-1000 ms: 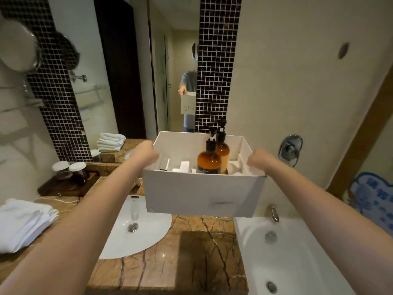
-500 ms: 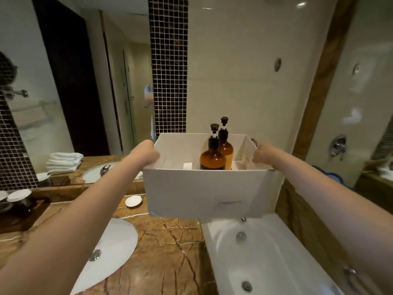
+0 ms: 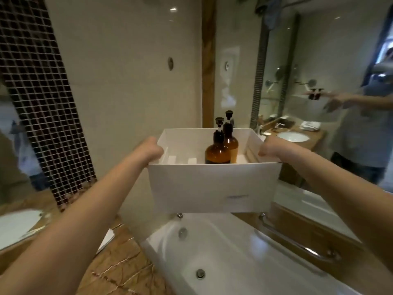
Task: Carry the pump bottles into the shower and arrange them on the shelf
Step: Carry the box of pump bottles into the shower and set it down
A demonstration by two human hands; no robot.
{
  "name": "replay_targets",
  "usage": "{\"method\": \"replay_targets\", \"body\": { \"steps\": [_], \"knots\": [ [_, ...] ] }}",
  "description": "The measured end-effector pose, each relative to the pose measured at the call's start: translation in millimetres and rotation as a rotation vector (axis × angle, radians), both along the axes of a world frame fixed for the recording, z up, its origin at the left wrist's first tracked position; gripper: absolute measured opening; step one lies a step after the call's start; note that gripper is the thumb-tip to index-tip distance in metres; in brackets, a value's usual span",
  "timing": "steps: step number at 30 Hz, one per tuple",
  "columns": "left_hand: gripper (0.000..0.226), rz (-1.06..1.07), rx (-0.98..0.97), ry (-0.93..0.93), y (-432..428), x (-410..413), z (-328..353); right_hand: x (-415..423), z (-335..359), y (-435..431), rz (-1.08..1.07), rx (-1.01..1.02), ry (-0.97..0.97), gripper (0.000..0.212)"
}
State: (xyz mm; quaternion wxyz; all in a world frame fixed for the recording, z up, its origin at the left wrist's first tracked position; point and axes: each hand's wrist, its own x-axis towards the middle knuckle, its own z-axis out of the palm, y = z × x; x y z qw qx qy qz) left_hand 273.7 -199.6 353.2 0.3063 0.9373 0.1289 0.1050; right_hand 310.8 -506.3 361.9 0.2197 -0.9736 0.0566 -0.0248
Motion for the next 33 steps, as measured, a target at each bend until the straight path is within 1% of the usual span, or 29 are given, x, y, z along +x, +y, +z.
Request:
{"method": "replay_targets", "body": {
  "steps": [5, 7, 10, 14, 17, 20, 21, 22, 23, 24, 25, 26, 27, 28, 29, 30, 31, 33],
  "knots": [
    [0.036, -0.221, 0.002, 0.006, -49.3, 36.0, 8.6, -36.1, 9.3, -56.9, -0.179, 0.065, -0.053, 0.036],
    [0.032, -0.318, -0.006, -0.004, -78.9, 43.6, 13.2, -56.2, 11.0, -81.3, -0.271, 0.073, -0.069, 0.033],
    [0.018, -0.460, -0.017, -0.016, -124.6, 42.7, 16.3, -90.9, 12.4, -115.0, -0.432, 0.097, -0.082, 0.031],
    [0.018, -0.645, -0.065, 0.022, -185.2, 25.6, 12.7, -153.7, 12.6, -155.7, -0.594, 0.079, -0.070, 0.030],
    [0.014, -0.792, -0.085, 0.018, -229.9, 1.2, 13.1, -208.6, 15.2, -179.5, -0.681, 0.090, -0.052, 0.031],
    [0.022, -0.919, -0.098, -0.007, -274.7, -25.7, 15.4, -268.4, 18.3, -196.0, -0.809, 0.097, -0.046, 0.027],
    [0.016, -0.970, -0.085, -0.018, -288.9, -36.7, 17.2, -288.6, 18.5, -201.6, -0.854, 0.094, -0.053, 0.025],
    [0.005, -1.030, -0.073, -0.032, -303.0, -48.6, 18.2, -309.4, 19.2, -206.7, -0.902, 0.091, -0.056, 0.024],
    [0.007, -1.076, -0.076, -0.033, -317.5, -60.0, 18.8, -330.3, 19.9, -211.1, -0.954, 0.087, -0.058, 0.024],
    [0.015, -1.109, -0.077, -0.033, -331.1, -72.9, 19.1, -351.8, 20.7, -214.9, -1.006, 0.081, -0.057, 0.023],
    [0.017, -1.132, -0.068, -0.041, -344.6, -86.9, 19.0, -373.5, 21.3, -218.6, -1.049, 0.077, -0.056, 0.022],
    [0.009, -1.158, -0.055, -0.058, -357.3, -100.9, 18.2, -395.5, 21.5, -221.6, -1.082, 0.076, -0.058, 0.021],
    [0.007, -1.184, -0.048, -0.067, -369.6, -115.8, 17.6, -417.6, 21.3, -223.8, -1.118, 0.073, -0.061, 0.018],
    [0.018, -1.219, -0.050, -0.059, -382.1, -130.3, 16.5, -440.1, 20.8, -225.3, -1.166, 0.061, -0.058, 0.016],
    [0.023, -1.266, -0.043, -0.051, -392.0, -146.1, 16.5, -462.5, 20.5, -226.1, -1.219, 0.040, -0.056, 0.012],
    [0.023, -1.312, -0.036, -0.032, -400.3, -163.1, 16.5, -484.9, 20.4, -224.7, -1.271, 0.021, -0.056, 0.008],
    [0.018, -1.361, -0.039, -0.012, -408.1, -179.8, 15.8, -506.8, 20.8, -222.5, -1.314, 0.010, -0.062, 0.006],
    [0.005, -1.443, -0.067, 0.014, -419.7, -215.1, 16.0, -548.8, 20.1, -217.6, -1.395, -0.002, -0.059, 0.010]
  ]
}}
